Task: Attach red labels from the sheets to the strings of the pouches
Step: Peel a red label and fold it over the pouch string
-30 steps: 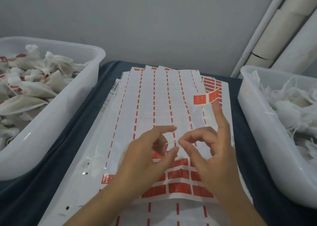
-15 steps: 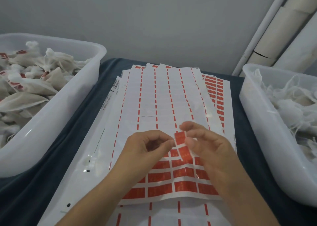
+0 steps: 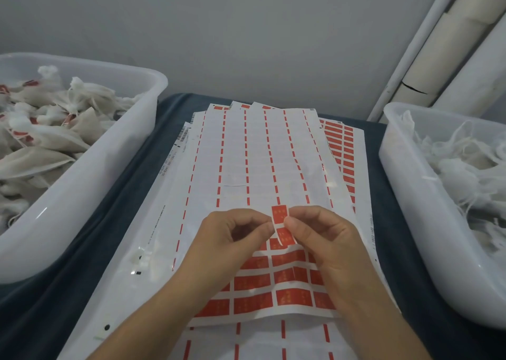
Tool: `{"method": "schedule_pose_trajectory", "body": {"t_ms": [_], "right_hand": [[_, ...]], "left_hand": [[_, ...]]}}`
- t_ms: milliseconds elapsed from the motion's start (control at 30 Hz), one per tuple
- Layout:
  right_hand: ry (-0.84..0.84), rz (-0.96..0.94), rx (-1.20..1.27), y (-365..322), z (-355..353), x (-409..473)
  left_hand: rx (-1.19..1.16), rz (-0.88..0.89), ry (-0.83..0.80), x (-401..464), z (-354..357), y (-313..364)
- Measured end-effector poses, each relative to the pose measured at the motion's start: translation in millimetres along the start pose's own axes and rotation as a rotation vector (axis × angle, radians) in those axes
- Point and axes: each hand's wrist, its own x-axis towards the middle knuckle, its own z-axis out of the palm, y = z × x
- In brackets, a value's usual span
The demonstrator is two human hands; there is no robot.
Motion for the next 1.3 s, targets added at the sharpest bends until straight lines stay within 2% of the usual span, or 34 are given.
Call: {"method": "schedule_pose_trajectory", "body": {"t_ms": [500,600,767,1067,1300], "right_hand": [[0.081,-0.080,-0.092,2,2,0],[0.092,-0.096,-0.111,1,0,-1],[0.055,-0.134,-0.152,1,1,-1],[0.079,-0.269,-0.251,-5,-2,-1],[0.120,-0.427,-0.481,-7,-7,-1]], "left_hand": [[-0.052,-0.018,0.008,-1,3,5],[0.092,0.101,0.070,-3,4,7],[0.475,0.470,0.098,-6,6,5],[0.527,0.521,0.106,-6,7,-2],[0.560,0.612,0.108,-5,5,-3]]}}
